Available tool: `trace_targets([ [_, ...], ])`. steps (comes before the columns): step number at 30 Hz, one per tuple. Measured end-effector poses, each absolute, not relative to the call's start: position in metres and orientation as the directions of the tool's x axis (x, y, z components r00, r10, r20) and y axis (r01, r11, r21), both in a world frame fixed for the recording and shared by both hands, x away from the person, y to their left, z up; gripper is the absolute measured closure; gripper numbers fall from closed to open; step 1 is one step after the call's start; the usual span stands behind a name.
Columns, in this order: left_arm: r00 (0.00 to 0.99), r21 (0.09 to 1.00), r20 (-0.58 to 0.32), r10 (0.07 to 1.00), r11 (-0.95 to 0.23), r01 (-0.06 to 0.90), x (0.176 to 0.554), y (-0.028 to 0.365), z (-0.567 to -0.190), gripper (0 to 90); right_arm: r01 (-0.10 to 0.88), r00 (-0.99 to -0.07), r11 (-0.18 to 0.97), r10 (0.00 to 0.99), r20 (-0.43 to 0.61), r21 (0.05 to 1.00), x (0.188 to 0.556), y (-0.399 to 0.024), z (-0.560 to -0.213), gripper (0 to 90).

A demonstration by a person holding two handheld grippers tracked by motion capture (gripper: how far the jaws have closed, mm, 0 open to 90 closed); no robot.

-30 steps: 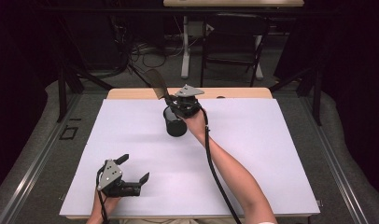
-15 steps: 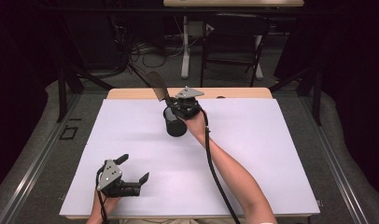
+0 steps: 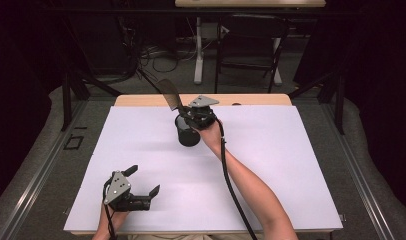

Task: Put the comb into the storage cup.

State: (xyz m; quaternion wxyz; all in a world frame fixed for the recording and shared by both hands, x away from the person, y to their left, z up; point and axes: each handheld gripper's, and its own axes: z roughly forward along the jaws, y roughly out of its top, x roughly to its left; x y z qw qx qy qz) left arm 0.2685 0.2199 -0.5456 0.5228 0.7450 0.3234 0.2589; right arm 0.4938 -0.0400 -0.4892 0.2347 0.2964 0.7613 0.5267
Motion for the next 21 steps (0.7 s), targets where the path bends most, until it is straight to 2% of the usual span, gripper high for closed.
trace_targets([
  [21, 0.655, 0.947, 0.051, 0.754, -0.245, 0.208, 0.2682, 0.2206, -0.5451, 0.0, 0.212, -0.716, 0.289, 0.696, -0.053, 0.934, 0.4918, -0.0405, -0.4961, 71.9],
])
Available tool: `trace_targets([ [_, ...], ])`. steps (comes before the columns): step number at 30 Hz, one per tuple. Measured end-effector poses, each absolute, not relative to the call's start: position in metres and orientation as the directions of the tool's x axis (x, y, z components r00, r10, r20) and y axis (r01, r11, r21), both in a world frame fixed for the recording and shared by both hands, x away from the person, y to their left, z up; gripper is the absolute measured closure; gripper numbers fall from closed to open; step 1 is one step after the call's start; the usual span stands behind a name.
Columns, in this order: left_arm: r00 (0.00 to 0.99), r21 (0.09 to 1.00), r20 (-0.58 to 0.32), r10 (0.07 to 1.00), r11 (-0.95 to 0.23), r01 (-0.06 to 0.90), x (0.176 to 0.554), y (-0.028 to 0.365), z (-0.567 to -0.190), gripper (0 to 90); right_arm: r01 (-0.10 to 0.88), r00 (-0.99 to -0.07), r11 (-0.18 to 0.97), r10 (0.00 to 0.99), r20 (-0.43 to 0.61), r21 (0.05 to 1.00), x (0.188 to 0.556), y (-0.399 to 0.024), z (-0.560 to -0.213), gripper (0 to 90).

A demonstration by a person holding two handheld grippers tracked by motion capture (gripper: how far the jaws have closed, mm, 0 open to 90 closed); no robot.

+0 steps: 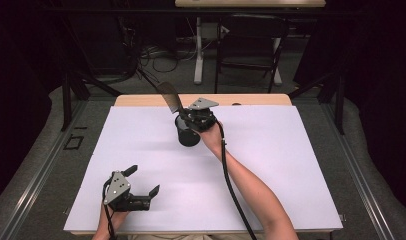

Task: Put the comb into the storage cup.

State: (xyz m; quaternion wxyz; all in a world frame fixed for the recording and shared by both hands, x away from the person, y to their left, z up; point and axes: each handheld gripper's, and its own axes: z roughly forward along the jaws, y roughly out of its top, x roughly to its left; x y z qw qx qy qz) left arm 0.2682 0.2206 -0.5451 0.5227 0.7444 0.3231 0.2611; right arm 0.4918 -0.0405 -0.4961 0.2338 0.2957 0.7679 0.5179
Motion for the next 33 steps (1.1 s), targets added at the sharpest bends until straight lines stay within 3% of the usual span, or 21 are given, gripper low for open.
trace_targets([
  [1, 0.655, 0.947, 0.051, 0.754, -0.245, 0.208, 0.268, 0.221, -0.545, 0.0, 0.214, -0.716, 0.285, 0.696, -0.048, 0.934, 0.492, -0.041, -0.496, 71.0],
  [7, 0.653, 0.947, 0.048, 0.756, -0.241, 0.210, 0.268, 0.221, -0.545, 0.0, 0.222, -0.720, 0.294, 0.693, -0.047, 0.930, 0.485, -0.045, -0.489, 37.7],
  [13, 0.657, 0.946, 0.055, 0.752, -0.249, 0.206, 0.268, 0.220, -0.545, 0.0, 0.250, -0.735, 0.299, 0.678, -0.020, 0.921, 0.479, -0.053, -0.480, 19.2],
  [33, 0.652, 0.946, 0.045, 0.757, -0.241, 0.215, 0.268, 0.219, -0.546, 0.0, 0.296, -0.806, 0.366, 0.592, 0.024, 0.882, 0.452, -0.080, -0.469, 0.4],
])
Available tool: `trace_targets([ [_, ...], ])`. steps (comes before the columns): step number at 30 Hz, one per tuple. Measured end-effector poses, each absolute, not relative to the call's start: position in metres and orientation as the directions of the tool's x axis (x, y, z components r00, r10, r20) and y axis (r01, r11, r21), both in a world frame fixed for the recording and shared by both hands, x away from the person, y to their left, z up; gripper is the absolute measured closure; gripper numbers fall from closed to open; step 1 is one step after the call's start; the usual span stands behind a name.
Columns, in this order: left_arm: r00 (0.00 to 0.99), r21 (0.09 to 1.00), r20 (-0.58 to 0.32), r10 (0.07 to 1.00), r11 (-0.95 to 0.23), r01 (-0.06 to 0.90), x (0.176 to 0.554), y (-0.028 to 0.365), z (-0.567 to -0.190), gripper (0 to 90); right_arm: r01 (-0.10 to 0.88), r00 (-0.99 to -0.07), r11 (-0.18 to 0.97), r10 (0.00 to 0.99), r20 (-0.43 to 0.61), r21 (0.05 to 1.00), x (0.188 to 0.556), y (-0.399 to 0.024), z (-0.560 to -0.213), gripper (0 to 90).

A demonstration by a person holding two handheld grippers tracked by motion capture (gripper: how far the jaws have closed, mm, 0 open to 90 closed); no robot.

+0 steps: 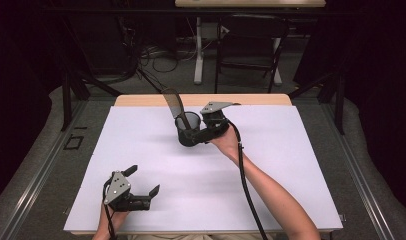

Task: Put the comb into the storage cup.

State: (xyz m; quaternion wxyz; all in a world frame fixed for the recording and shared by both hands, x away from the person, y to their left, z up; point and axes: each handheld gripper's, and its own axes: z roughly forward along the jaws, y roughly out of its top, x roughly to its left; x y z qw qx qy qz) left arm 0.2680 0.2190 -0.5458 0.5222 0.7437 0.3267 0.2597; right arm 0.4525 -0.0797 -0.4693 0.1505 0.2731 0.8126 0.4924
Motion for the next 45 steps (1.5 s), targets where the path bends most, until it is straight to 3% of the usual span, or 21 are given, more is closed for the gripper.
trace_targets([
  [11, 0.651, 0.946, 0.048, 0.757, -0.244, 0.213, 0.267, 0.220, -0.546, 0.0, 0.298, -0.821, 0.429, 0.572, 0.000, 0.853, 0.432, -0.102, -0.470, 0.0],
  [45, 0.653, 0.944, 0.048, 0.756, -0.248, 0.217, 0.268, 0.219, -0.546, 0.0, 0.315, -0.794, 0.427, 0.608, -0.011, 0.848, 0.375, -0.167, -0.493, 0.0],
])
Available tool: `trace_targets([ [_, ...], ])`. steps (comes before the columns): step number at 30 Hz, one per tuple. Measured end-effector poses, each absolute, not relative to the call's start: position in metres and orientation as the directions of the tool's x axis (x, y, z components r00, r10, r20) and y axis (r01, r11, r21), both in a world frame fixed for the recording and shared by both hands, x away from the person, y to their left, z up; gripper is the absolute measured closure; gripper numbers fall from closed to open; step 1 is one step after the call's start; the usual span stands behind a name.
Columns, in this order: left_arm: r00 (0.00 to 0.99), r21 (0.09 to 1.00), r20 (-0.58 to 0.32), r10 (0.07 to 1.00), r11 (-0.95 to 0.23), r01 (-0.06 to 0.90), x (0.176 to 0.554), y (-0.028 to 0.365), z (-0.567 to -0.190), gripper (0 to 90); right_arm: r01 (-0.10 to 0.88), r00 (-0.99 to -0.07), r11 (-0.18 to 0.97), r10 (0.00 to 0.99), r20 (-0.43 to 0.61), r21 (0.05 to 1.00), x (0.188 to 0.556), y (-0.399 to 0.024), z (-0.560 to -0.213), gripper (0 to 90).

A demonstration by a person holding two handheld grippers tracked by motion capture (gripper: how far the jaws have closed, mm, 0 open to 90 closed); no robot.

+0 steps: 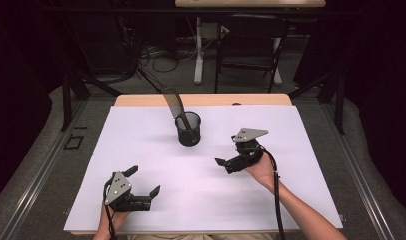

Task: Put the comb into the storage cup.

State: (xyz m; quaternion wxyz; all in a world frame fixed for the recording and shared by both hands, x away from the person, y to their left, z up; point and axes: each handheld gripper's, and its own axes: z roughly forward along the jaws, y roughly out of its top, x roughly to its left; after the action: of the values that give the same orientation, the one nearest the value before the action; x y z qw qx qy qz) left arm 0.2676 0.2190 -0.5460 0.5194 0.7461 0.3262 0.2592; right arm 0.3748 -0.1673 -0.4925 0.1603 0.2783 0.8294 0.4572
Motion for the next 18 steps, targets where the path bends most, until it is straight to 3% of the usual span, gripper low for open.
trace_targets([
  [18, 0.655, 0.944, 0.050, 0.754, -0.251, 0.217, 0.267, 0.218, -0.546, 0.2, 0.320, -0.771, 0.407, 0.637, -0.015, 0.856, 0.349, -0.194, -0.499, 0.0],
])
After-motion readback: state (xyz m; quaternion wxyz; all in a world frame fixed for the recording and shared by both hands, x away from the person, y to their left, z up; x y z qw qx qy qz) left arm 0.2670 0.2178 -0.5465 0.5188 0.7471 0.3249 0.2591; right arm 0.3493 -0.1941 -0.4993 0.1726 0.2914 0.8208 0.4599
